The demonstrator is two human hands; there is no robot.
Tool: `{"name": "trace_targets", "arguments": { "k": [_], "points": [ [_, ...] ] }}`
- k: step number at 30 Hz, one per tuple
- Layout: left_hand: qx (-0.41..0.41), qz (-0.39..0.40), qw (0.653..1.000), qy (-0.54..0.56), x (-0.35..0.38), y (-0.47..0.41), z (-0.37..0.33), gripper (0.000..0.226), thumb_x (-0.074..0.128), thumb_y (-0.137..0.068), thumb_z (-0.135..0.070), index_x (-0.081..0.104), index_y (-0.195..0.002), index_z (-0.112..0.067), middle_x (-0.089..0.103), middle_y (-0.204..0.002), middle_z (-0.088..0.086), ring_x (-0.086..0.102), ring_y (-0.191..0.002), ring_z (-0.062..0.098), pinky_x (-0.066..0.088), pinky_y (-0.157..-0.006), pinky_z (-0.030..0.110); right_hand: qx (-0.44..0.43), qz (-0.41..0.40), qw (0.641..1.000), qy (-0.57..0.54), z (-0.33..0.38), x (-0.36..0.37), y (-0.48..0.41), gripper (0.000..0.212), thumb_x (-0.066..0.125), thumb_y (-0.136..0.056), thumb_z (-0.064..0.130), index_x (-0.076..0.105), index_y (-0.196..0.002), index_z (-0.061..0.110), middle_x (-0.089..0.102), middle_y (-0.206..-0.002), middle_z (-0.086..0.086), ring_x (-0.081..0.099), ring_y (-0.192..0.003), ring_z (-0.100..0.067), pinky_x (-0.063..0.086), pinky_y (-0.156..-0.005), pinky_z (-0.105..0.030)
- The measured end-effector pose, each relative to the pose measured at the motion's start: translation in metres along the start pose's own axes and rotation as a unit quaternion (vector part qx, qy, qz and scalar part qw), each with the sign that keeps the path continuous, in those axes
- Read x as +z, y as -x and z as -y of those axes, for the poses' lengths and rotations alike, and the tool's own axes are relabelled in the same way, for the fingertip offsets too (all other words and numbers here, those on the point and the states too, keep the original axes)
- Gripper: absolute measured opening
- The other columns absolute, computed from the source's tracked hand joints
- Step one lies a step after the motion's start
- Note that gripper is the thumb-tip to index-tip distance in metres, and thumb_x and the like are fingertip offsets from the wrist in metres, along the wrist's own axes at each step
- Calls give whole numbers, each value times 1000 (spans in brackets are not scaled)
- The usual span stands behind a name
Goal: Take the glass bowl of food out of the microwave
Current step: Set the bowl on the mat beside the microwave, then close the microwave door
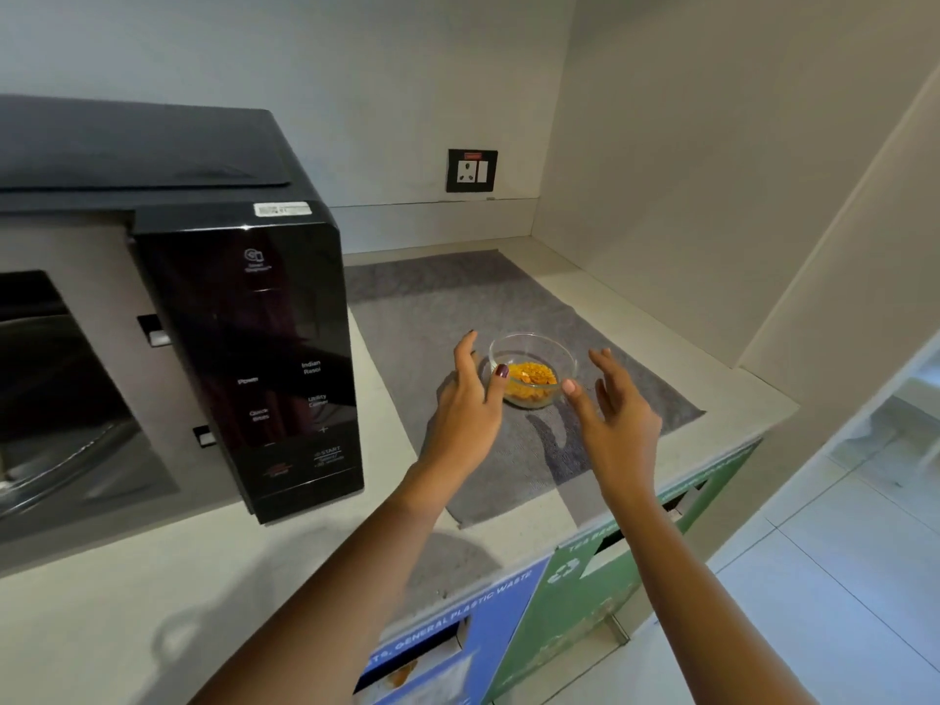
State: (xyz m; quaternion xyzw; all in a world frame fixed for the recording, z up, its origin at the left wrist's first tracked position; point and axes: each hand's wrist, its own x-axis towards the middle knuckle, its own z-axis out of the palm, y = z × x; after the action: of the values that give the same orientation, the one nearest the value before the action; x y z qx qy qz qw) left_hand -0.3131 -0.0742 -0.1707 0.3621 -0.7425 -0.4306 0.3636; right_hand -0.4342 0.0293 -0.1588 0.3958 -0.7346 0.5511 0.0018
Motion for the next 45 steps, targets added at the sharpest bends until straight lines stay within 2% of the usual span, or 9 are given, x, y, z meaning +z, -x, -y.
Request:
{"name": "trace_targets", "arguments": {
  "k": [4, 10, 15, 20, 28, 33, 36, 41, 45],
  "points": [
    [26, -19, 999, -5, -25, 45, -25, 46, 37, -99, -36, 30, -143, -25, 45, -145, -2, 47, -128, 16, 37, -93, 22, -67, -9, 998, 9, 31, -10, 33, 41, 67, -87, 26, 59, -127, 16, 64, -113, 10, 55, -92, 14, 41, -83, 2],
    [58, -105, 992, 34, -69, 113, -43, 31, 38, -100, -25, 51, -128, -28, 58, -124, -13, 53, -117, 0, 43, -101, 25, -162, -2, 987, -6, 81, -14, 88, 28, 65, -89, 17, 64, -116, 10, 69, -113, -2, 62, -106, -10, 45, -91, -14],
    [53, -185, 981, 37, -108, 166, -55, 29, 41, -100, -16, 57, -120, -29, 58, -114, -22, 55, -111, -5, 44, -95, 18, -207, 34, 977, -40, 126, -15, 140, 24, 63, -89, 12, 65, -112, 8, 67, -106, -3, 60, -100, -10, 40, -85, -3],
    [38, -234, 971, 1, -149, 218, -67, 28, 39, -97, -24, 57, -118, -26, 58, -114, -21, 52, -110, -12, 40, -89, 3, -206, 93, 969, -97, 170, -8, 190, 25, 60, -89, 13, 64, -114, 15, 65, -109, 4, 60, -105, -9, 47, -89, -18],
    [-28, -296, 942, -159, -229, 279, -89, 23, 47, -96, -17, 58, -78, -26, 55, -81, -15, 53, -87, -7, 39, -68, 1, -276, 149, 935, -166, 236, 16, 251, 20, 60, -90, 11, 66, -109, 11, 67, -108, 2, 59, -105, -8, 46, -91, -15],
    [-48, -347, 910, -222, -277, 322, -109, 19, 46, -95, -18, 61, -89, -27, 58, -93, -13, 55, -89, -1, 39, -77, 7, -299, 202, 907, -219, 278, 32, 285, 23, 62, -88, 6, 66, -110, 13, 66, -108, 4, 59, -105, -9, 46, -90, -18],
    [-51, -369, 883, -285, -299, 350, -126, 20, 47, -94, -16, 62, -101, -28, 57, -107, -15, 53, -104, 6, 40, -100, 31, -297, 241, 887, -259, 303, 37, 305, 22, 61, -89, 7, 66, -109, 12, 66, -109, 3, 59, -106, -9, 46, -90, -19],
    [-135, -414, 805, -403, -335, 399, -162, 28, 47, -95, -23, 60, -120, -25, 50, -134, -7, 33, -138, 18, 1, -118, 44, -326, 312, 835, -315, 346, 43, 340, 24, 62, -90, 8, 65, -114, 12, 65, -114, 2, 57, -111, -11, 46, -94, -25],
    [-216, -443, 732, -471, -356, 432, -183, 37, 37, -97, -28, 52, -130, -25, 41, -147, -1, 21, -144, 24, -6, -116, 50, -343, 355, 801, -339, 376, 48, 365, 30, 61, -91, 11, 62, -121, 11, 63, -121, 0, 54, -117, -10, 42, -100, -22]
  ]
}}
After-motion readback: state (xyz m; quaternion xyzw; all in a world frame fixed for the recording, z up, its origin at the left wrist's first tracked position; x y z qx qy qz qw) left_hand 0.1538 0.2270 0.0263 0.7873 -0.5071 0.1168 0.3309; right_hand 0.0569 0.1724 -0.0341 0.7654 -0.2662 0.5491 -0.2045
